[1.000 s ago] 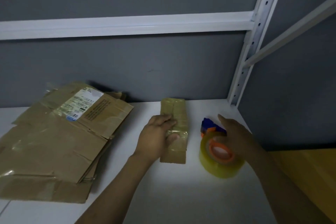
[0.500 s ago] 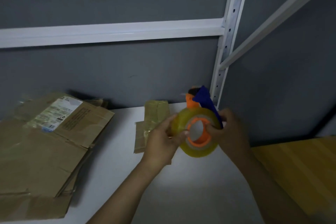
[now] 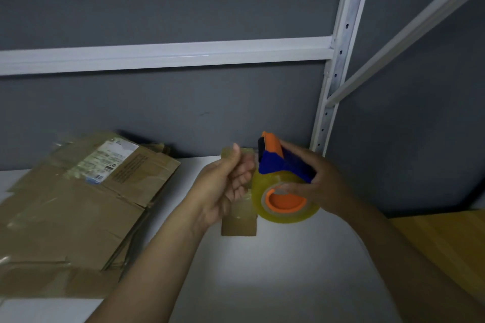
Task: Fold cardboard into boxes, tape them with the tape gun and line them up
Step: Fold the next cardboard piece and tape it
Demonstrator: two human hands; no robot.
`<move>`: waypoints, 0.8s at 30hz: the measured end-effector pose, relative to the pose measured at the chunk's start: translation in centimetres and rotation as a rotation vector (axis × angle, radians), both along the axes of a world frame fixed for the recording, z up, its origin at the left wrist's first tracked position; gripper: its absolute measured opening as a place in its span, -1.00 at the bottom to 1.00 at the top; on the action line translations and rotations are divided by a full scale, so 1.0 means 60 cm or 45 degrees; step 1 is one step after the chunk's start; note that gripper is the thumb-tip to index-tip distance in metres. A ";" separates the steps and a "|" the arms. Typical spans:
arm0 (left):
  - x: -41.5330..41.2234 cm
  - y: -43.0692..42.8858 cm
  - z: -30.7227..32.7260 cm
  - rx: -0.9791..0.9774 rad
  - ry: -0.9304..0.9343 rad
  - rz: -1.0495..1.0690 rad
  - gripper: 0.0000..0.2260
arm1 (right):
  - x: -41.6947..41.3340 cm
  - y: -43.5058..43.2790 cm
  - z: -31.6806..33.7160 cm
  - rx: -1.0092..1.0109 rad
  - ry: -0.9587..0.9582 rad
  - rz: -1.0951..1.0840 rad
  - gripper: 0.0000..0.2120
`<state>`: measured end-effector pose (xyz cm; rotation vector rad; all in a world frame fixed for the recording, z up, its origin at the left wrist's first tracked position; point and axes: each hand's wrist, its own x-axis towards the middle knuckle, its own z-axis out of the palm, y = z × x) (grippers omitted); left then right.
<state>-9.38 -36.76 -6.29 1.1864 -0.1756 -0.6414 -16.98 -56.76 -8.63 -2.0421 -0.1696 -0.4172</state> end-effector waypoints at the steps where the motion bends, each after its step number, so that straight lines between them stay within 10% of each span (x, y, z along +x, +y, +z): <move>1: 0.006 0.002 0.002 0.001 0.002 0.014 -0.79 | 0.001 -0.001 -0.001 -0.079 -0.010 -0.016 -0.24; 14: 0.010 0.041 -0.041 0.385 -0.152 0.221 -0.82 | 0.007 -0.018 0.004 -0.954 0.077 -0.015 -0.29; 19: 0.079 0.164 -0.037 0.414 -0.057 0.752 -0.78 | -0.014 -0.081 -0.036 -1.099 0.115 -0.205 -0.28; 24: 0.043 0.116 -0.061 0.523 -0.281 0.328 -0.82 | 0.003 -0.043 -0.044 -0.793 0.218 -0.164 -0.28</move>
